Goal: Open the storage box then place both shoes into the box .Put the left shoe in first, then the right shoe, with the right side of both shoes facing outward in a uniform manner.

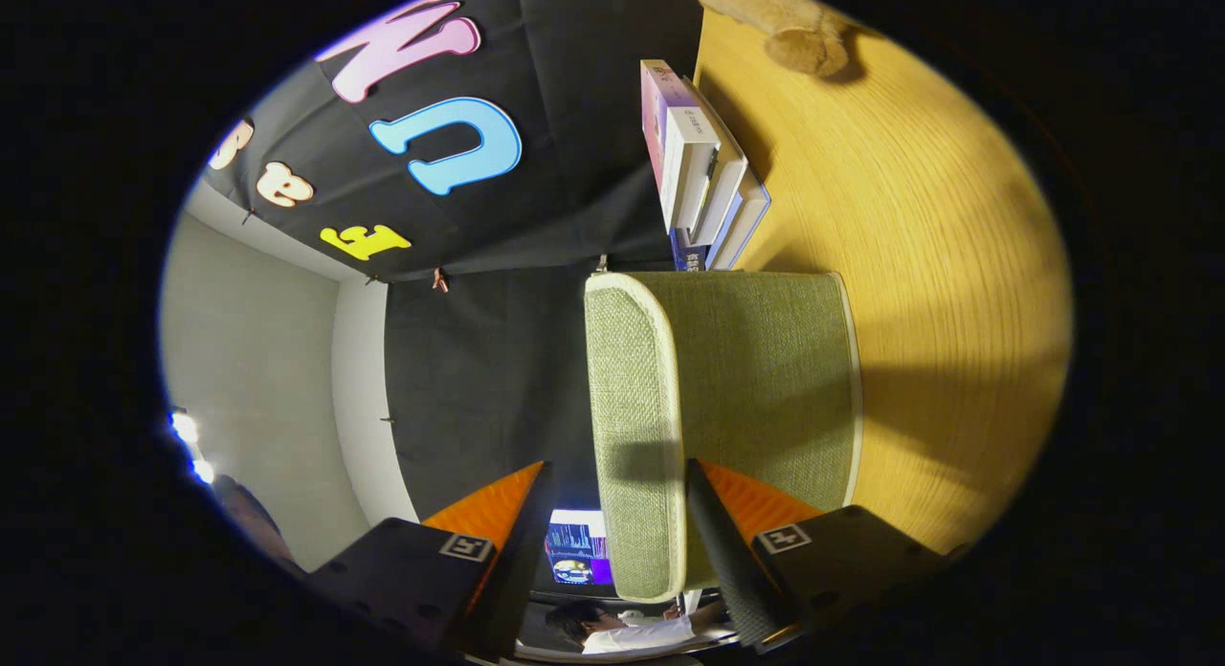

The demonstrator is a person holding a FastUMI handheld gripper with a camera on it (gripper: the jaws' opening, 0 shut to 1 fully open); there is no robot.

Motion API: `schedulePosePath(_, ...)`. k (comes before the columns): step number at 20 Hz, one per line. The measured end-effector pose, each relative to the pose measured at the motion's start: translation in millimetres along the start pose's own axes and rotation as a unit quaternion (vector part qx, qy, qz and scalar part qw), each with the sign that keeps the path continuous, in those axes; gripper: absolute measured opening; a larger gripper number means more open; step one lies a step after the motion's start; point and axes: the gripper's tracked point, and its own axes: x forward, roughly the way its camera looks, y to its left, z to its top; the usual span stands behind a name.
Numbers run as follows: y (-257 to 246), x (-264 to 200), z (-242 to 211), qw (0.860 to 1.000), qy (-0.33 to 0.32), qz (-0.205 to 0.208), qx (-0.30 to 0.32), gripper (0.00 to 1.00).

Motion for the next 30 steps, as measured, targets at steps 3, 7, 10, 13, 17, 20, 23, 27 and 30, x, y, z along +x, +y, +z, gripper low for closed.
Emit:
schedulePosePath(3, -9, -5, -3, 1.000, 0.006, -0.017, -0.007, 0.70)
schedulePosePath(7, -13, -16, 4, 0.999, 0.006, -0.034, -0.024, 0.19)
schedulePosePath(10, -1, -15, 0, 0.999, 0.000, -0.032, -0.039, 0.10)
schedulePosePath(13, 19, -13, -5, 0.998, -0.005, -0.023, -0.052, 0.07)
schedulePosePath(17, 53, -3, -11, 0.997, -0.019, -0.012, -0.077, 0.07)
schedulePosePath(20, 82, 9, -15, 0.996, -0.021, 0.002, -0.084, 0.07)
schedulePosePath(23, 112, 28, -15, 0.994, -0.019, 0.009, -0.106, 0.08)
schedulePosePath(27, 160, 71, -25, 0.991, -0.009, 0.027, -0.133, 0.07)
schedulePosePath(30, 185, 112, -39, 0.986, 0.010, 0.028, -0.164, 0.08)
